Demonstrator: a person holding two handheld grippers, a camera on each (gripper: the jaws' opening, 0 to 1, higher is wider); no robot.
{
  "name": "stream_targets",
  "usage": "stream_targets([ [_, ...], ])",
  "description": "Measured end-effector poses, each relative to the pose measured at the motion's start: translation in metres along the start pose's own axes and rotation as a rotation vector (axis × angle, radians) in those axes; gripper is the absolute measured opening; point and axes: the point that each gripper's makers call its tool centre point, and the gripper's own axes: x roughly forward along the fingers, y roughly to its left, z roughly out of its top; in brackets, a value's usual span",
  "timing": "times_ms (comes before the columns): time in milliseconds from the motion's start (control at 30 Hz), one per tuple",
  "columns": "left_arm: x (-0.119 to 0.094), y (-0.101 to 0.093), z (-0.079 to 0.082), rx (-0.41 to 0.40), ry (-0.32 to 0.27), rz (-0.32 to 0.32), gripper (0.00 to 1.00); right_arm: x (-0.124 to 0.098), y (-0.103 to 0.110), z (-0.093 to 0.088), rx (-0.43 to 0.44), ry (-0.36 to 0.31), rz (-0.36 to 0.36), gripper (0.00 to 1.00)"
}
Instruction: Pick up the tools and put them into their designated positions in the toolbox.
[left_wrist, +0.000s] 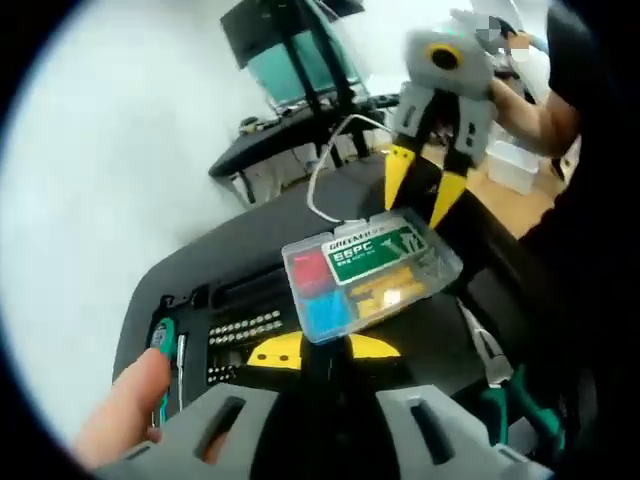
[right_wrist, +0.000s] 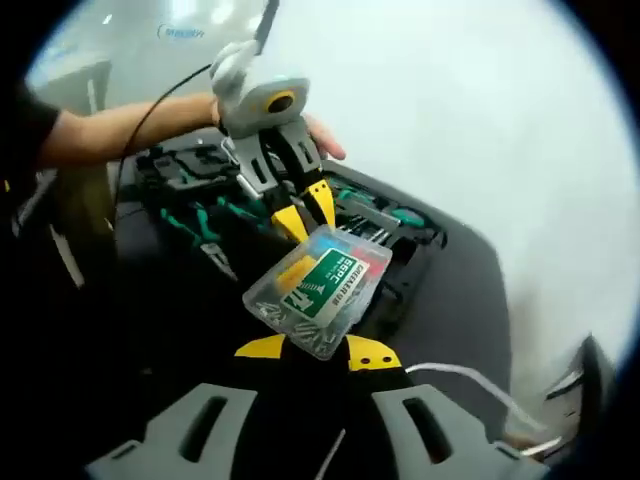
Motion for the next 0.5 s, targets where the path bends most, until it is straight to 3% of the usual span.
stream_targets([
  [100, -0.001, 0.001, -0.002, 0.102, 0.026, 0.019, 0.08, 0.001, -0.001, 0.0, 0.076, -0.003, -0.022, 0.2],
  [167, -0.002, -0.003, -0.009, 0.075, 0.057, -0.01, 0.04, -0.001, 0.0, -0.004, 0.129, 0.039, -0.063, 0.21],
  [200, -0.001, -0.002, -0.008, 0.051, 0.032, -0.004, 0.04, -0.004, 0.006, -0.003, 0.111, 0.085, -0.053, 0.22],
  [233, -0.003, 0.002, -0.009, 0.081, 0.037, 0.007, 0.06, -0.009, 0.015, 0.002, 0.03, 0.106, -0.002, 0.24],
  [267, -0.006, 0.004, -0.011, 0.081, 0.045, 0.015, 0.06, -0.014, 0.015, 0.005, 0.023, 0.108, -0.006, 0.23],
  [300, -0.012, 0.008, -0.013, 0.062, 0.053, 0.034, 0.06, -0.018, 0.011, 0.011, 0.031, 0.085, -0.016, 0.19],
  [333, -0.02, 0.015, -0.01, 0.023, 0.041, 0.073, 0.06, -0.023, -0.001, 0.027, 0.028, -0.009, -0.064, 0.15],
  [400, -0.03, 0.022, 0.008, -0.032, -0.043, 0.092, 0.06, -0.025, -0.03, 0.032, 0.033, -0.075, -0.172, 0.07],
  [433, -0.035, 0.028, 0.026, -0.059, -0.119, 0.122, 0.05, -0.023, -0.041, 0.028, 0.063, -0.072, -0.211, 0.04],
  [467, -0.04, 0.036, 0.055, -0.102, -0.255, 0.167, 0.05, -0.021, -0.05, 0.022, 0.094, -0.073, -0.237, 0.0],
  [500, -0.038, 0.036, 0.073, -0.102, -0.331, 0.17, 0.05, -0.019, -0.051, 0.022, 0.093, -0.08, -0.243, 0.0],
])
